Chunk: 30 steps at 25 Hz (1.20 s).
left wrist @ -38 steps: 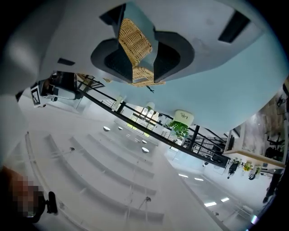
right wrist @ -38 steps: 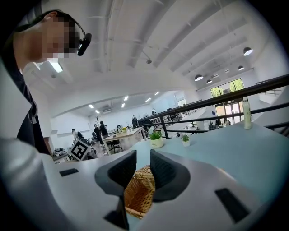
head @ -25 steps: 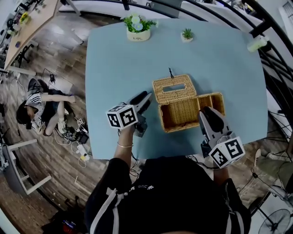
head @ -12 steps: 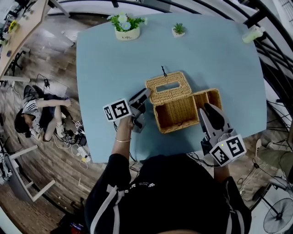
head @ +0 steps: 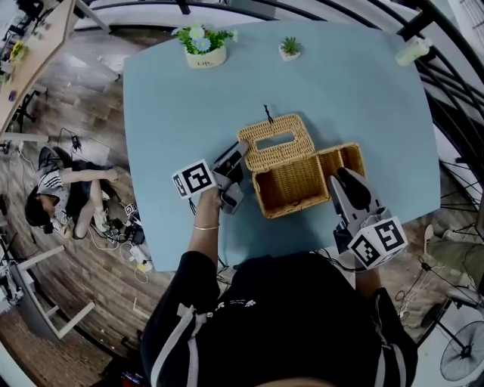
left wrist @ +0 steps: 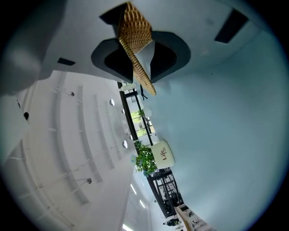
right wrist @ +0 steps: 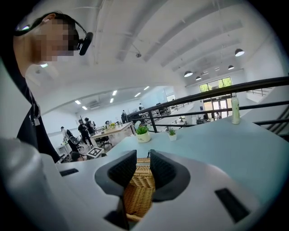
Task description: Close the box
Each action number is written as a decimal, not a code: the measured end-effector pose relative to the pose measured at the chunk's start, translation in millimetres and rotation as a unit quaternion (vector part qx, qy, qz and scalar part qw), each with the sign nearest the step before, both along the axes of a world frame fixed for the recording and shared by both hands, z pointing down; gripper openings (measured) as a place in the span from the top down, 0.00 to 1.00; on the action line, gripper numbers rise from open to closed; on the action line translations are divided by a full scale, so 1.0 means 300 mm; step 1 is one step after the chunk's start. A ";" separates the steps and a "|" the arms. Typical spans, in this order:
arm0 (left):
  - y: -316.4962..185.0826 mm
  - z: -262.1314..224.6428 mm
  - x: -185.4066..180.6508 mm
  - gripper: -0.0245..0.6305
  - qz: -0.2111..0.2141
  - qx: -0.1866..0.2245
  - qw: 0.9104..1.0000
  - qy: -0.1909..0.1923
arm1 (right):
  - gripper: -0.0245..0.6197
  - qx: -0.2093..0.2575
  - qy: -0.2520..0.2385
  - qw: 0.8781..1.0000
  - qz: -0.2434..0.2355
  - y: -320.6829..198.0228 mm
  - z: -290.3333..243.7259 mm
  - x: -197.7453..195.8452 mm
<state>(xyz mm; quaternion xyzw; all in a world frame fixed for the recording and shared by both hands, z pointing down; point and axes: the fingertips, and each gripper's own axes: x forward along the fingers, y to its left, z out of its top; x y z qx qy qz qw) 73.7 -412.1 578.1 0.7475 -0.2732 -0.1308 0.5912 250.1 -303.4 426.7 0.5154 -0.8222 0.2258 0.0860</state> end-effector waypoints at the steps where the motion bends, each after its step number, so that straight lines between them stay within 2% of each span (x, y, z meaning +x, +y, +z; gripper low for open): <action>1: 0.001 -0.009 -0.003 0.78 -0.002 0.008 1.000 -0.007 | 0.82 -0.006 0.006 1.000 -0.003 0.007 0.015 -0.002; 4: -0.002 -0.054 -0.004 0.81 -0.007 0.039 0.999 -0.002 | 0.82 -0.029 0.013 0.999 -0.008 0.021 0.073 0.000; 10: -0.010 -0.155 -0.012 0.86 -0.011 0.109 0.994 -0.002 | 0.82 -0.061 -0.015 0.998 -0.011 -0.022 0.145 0.018; 13: -0.011 -0.192 -0.013 0.87 -0.007 0.136 0.991 -0.010 | 0.82 -0.056 -0.016 0.998 -0.027 -0.081 0.142 0.023; 17: 0.016 -0.253 -0.011 0.88 0.005 0.175 0.984 -0.006 | 0.81 -0.049 -0.044 0.996 -0.060 -0.172 0.107 0.007; 20: 0.046 -0.292 -0.007 0.88 0.019 0.213 0.977 -0.017 | 0.78 -0.040 -0.042 0.995 -0.082 -0.238 0.094 0.006; 23: 0.068 -0.322 0.009 0.88 0.032 0.252 0.966 -0.046 | 0.77 -0.030 -0.033 0.994 -0.101 -0.277 0.090 0.007; 30: 0.129 -0.373 0.020 0.87 0.051 0.284 0.956 -0.049 | 0.74 -0.025 -0.049 0.991 -0.124 -0.282 0.089 0.002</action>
